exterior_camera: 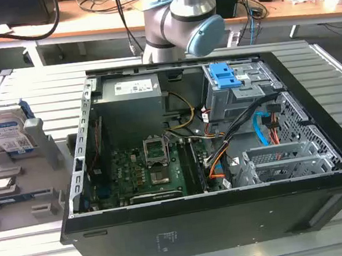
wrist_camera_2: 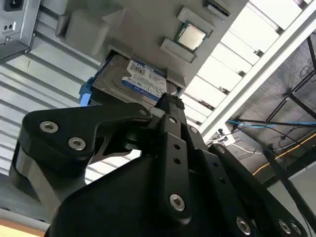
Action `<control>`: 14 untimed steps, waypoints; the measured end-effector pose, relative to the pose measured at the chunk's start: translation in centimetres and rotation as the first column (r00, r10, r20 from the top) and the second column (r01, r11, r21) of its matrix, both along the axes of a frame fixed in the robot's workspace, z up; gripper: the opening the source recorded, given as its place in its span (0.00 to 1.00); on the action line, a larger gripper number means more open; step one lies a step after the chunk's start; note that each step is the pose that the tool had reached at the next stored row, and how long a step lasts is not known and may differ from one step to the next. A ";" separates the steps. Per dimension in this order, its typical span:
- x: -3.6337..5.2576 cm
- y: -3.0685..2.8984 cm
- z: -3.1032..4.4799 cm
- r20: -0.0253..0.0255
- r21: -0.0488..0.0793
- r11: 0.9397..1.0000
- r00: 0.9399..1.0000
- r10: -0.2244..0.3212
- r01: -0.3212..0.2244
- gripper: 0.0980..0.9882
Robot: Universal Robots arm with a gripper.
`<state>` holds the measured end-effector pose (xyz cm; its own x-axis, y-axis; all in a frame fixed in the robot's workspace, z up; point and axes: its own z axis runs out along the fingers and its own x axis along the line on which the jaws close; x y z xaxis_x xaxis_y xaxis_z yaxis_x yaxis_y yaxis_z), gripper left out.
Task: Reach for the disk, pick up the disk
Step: 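Pick up the disk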
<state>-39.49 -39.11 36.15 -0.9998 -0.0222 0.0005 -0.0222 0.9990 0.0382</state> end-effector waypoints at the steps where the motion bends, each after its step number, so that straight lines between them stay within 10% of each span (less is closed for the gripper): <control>1: 0.00 0.00 0.00 0.000 0.000 0.999 0.999 0.053 -0.053 0.01; 14: 0.00 0.00 0.00 0.000 0.000 0.979 0.979 0.206 -0.206 0.01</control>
